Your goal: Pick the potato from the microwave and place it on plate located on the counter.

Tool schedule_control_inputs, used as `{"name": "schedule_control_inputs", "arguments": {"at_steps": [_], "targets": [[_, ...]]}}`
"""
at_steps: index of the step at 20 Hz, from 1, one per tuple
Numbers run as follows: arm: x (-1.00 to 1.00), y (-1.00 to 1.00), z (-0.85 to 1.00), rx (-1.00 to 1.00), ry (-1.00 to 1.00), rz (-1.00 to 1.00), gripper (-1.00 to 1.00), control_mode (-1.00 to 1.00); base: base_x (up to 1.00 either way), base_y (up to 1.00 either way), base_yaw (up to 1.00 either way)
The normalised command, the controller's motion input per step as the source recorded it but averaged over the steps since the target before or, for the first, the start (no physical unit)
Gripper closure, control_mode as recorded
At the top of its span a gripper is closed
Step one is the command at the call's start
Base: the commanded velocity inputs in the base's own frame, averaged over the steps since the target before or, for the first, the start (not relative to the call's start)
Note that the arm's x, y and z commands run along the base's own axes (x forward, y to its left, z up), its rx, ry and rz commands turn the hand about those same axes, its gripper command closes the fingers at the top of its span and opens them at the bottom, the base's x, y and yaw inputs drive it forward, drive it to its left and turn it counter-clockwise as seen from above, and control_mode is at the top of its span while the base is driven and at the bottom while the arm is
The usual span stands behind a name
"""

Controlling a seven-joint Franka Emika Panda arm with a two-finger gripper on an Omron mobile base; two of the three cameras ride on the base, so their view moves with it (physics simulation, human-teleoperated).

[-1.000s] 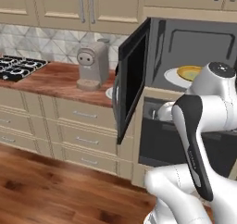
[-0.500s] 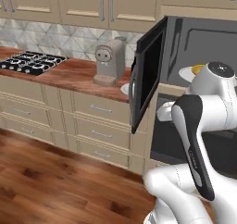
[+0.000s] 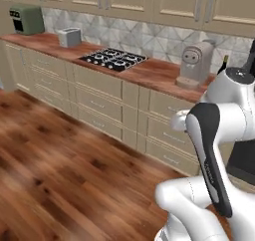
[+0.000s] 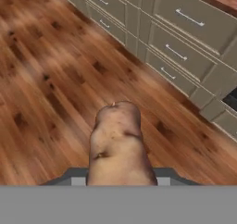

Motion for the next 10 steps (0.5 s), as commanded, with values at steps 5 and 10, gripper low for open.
{"name": "schedule_control_inputs", "arguments": {"at_steps": [5,10], "targets": [[0.00,0.00,0.00,0.00,0.00,0.00,1.00,1.00,0.98,0.50,0.02],[0.00,0.00,0.00,0.00,0.00,0.00,1.00,1.00,1.00,0.39,0.00]]}}
